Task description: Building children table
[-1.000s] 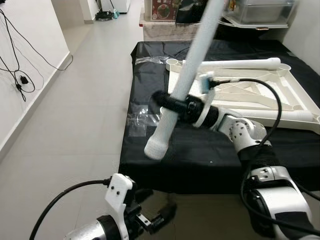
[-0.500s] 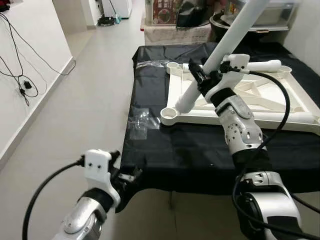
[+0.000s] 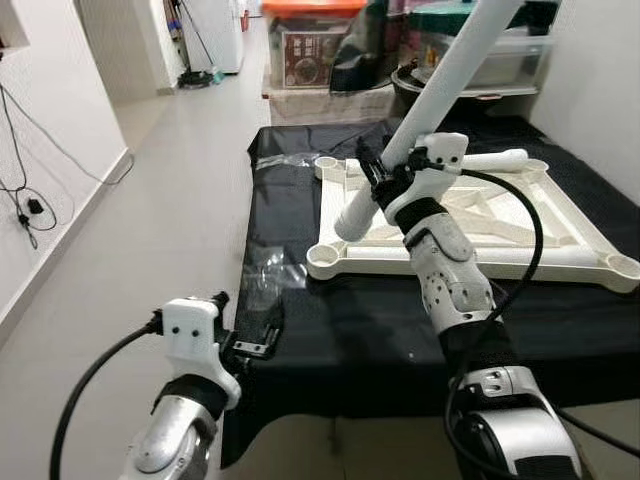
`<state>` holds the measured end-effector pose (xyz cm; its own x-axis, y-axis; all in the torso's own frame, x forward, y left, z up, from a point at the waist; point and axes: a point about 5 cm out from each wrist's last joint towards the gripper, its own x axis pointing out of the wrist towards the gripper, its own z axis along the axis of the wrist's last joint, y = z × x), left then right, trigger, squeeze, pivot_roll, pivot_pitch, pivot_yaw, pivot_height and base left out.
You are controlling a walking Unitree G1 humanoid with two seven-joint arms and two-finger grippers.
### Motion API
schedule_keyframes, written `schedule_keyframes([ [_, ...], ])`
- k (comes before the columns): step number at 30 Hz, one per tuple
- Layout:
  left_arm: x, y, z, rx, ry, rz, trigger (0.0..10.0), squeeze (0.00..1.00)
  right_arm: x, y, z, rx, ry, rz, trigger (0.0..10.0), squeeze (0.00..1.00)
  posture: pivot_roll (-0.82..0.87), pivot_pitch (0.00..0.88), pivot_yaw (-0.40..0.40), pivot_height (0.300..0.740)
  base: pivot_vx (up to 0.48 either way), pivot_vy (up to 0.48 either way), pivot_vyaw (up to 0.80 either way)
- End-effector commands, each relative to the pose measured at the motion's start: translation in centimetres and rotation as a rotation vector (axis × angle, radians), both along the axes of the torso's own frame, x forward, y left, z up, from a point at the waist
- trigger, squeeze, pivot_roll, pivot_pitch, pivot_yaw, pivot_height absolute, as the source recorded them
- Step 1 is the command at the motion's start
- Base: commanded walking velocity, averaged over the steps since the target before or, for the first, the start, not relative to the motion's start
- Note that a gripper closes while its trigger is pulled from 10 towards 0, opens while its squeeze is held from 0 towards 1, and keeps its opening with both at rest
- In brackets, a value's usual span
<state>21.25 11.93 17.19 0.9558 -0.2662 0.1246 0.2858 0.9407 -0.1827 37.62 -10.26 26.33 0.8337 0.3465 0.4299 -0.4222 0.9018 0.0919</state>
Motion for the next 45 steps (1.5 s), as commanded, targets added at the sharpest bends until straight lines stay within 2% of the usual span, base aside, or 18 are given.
schedule_keyframes([
  [1,0.0,0.0,-0.5,0.009,0.013,0.009,10.0,0.0,-0.1,0.2,-0.3,-0.003,0.01,0.01,10.0,0.0,0.02,0.072,0.0,0.74,0.36,0.0,0.0],
  [13,0.1,-0.1,-0.7,-0.011,0.023,0.03,10.0,0.0,-0.3,0.8,-0.2,-0.006,0.009,0.035,10.0,0.0,0.02,0.077,-0.008,0.74,0.368,0.0,0.0],
  [20,0.1,0.1,-0.9,-0.005,0.032,0.052,10.0,0.0,-0.3,1.3,0.0,-0.016,0.004,0.052,10.0,0.0,0.02,0.085,-0.013,0.74,0.0,0.0,0.0],
  [31,-0.1,0.2,-1.3,0.003,0.047,0.057,10.0,0.0,0.2,1.1,0.8,-0.041,-0.011,0.048,10.0,0.0,0.02,0.095,-0.017,0.74,0.0,0.0,0.0],
  [36,-0.7,-0.1,-1.8,-0.009,0.071,0.03,10.0,0.0,0.9,0.3,1.0,-0.075,-0.007,0.051,10.0,0.0,0.02,0.102,-0.02,0.74,0.0,0.0,0.0],
  [41,-1.7,-0.4,-2.5,0.029,0.1,-0.014,10.0,0.0,1.3,-1.1,0.9,-0.091,0.014,0.067,10.0,0.0,0.02,0.121,-0.017,0.74,0.0,0.0,-0.77],
  [45,-1.9,-0.4,-2.7,0.029,0.108,-0.011,10.0,0.0,1.3,-1.2,0.9,-0.117,0.012,0.083,10.0,0.0,0.02,0.13,-0.014,0.74,0.0,0.0,-0.77],
])
